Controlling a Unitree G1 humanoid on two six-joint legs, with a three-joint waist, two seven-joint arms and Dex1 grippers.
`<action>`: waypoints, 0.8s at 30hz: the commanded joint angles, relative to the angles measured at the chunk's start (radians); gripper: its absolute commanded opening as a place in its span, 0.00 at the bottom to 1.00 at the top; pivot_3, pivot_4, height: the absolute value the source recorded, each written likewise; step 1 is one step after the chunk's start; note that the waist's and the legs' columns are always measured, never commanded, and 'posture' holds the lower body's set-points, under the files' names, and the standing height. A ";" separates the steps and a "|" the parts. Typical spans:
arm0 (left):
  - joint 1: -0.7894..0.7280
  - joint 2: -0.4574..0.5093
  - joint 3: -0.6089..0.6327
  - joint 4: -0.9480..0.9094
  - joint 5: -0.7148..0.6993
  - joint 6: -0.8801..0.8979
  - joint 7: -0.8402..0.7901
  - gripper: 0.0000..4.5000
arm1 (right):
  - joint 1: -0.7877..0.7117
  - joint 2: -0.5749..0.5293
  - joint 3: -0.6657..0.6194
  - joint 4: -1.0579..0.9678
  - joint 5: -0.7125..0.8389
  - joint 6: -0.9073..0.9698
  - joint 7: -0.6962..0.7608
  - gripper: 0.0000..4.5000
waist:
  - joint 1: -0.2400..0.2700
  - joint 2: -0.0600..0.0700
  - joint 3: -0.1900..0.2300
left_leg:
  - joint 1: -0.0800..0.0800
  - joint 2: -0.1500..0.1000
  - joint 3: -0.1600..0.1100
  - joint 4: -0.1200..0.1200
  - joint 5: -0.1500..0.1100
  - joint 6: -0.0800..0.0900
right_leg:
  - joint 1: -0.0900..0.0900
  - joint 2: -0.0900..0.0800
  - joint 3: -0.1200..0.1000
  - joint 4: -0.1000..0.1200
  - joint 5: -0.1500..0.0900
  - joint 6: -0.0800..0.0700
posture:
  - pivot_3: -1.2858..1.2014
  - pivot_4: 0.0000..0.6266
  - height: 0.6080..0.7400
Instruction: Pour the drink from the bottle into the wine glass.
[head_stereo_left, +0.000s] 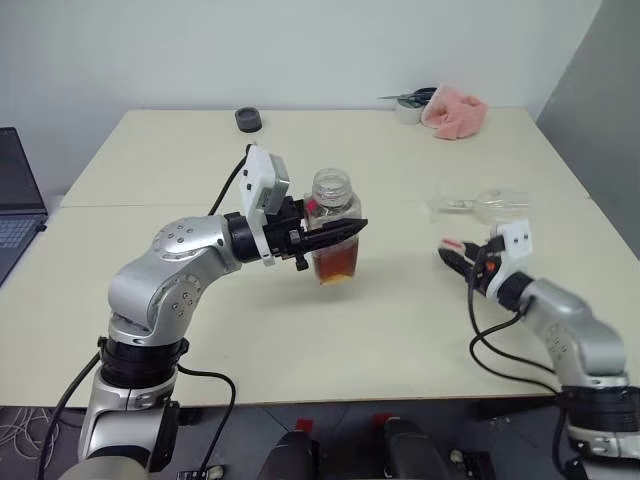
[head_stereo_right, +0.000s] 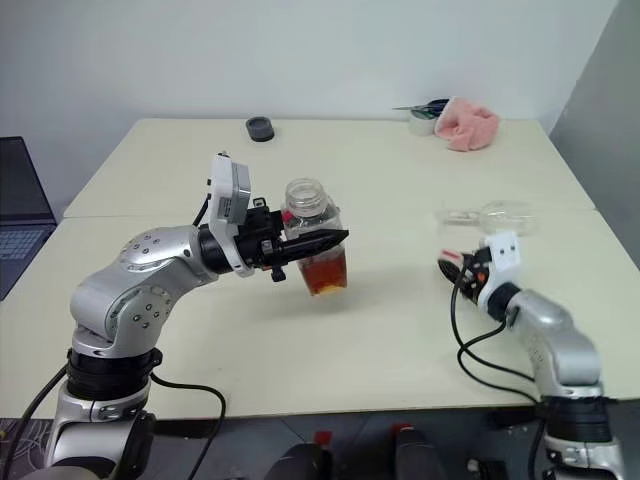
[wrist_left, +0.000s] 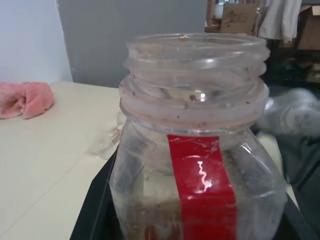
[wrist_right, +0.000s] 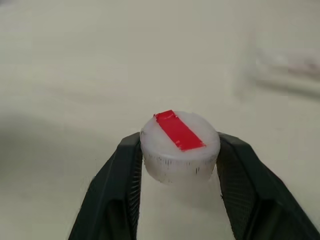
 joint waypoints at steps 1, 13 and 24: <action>-0.043 -0.013 -0.004 -0.011 -0.006 -0.015 0.002 0.40 | 0.002 0.063 -0.023 0.077 -0.090 -0.173 -0.103 0.74 | -0.006 0.001 0.000 | 0.000 0.001 0.000 0.000 0.000 0.000 | 0.000 0.001 0.000 0.000 0.000 0.000 | 0.52 0.24 1.00; -0.062 -0.007 -0.006 -0.003 -0.009 -0.007 -0.004 0.40 | 0.023 0.155 -0.019 0.116 -0.182 -0.288 -0.215 0.99 | -0.005 0.001 0.000 | 0.001 0.001 -0.001 0.001 0.000 0.000 | 0.002 0.003 0.000 0.000 0.000 0.000 | 0.52 0.24 1.00; -0.063 -0.018 0.006 0.024 0.026 -0.024 0.051 0.40 | -0.117 -0.103 0.076 -0.304 0.130 -0.065 0.260 0.99 | -0.012 0.002 0.001 | 0.001 0.002 -0.001 0.000 0.000 0.000 | 0.002 0.003 0.000 0.000 0.000 0.000 | 0.52 0.24 1.00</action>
